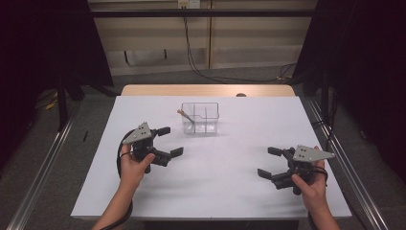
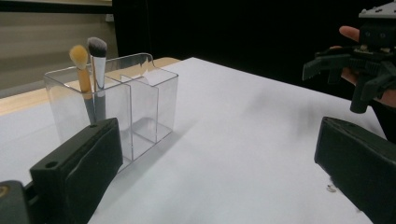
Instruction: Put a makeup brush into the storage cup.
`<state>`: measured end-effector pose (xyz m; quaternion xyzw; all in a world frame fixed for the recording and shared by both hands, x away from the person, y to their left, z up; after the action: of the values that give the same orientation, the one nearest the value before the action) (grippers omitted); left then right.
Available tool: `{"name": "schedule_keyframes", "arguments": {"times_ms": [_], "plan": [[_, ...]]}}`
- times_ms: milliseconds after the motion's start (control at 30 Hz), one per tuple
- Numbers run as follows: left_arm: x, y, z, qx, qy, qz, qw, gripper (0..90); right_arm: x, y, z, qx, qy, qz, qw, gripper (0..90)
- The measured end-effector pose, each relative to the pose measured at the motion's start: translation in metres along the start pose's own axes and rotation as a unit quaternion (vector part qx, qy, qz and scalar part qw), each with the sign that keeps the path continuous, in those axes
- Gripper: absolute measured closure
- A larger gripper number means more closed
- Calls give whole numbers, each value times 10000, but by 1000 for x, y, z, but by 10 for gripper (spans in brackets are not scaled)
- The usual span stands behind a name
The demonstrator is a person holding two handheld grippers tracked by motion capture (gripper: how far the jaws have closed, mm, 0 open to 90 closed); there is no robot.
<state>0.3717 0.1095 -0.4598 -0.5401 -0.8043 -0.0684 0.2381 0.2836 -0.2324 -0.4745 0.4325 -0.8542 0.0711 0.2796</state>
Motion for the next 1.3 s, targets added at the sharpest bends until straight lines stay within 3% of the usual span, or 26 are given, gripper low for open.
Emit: {"name": "schedule_keyframes", "arguments": {"times_ms": [400,1300], "plan": [[10,-3,7,-111,10,-3,9999,9,-1,0,1,-28,16,3,10000,81],[37,-6,23,-121,17,-137,9998,10,-1,-1,1,-19,28,31,10000,78]]}}
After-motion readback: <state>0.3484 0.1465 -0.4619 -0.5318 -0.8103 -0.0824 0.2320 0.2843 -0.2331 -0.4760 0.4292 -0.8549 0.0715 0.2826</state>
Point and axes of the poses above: each handheld gripper's, and its own axes: x roughly backward along the jaws, z roughly out of its underside, y roughly to its left, the point moved 7 cm from there along -x, roughly forward along the jaws, and after that the axes turned 15 degrees about y, right-handed, at the moved point
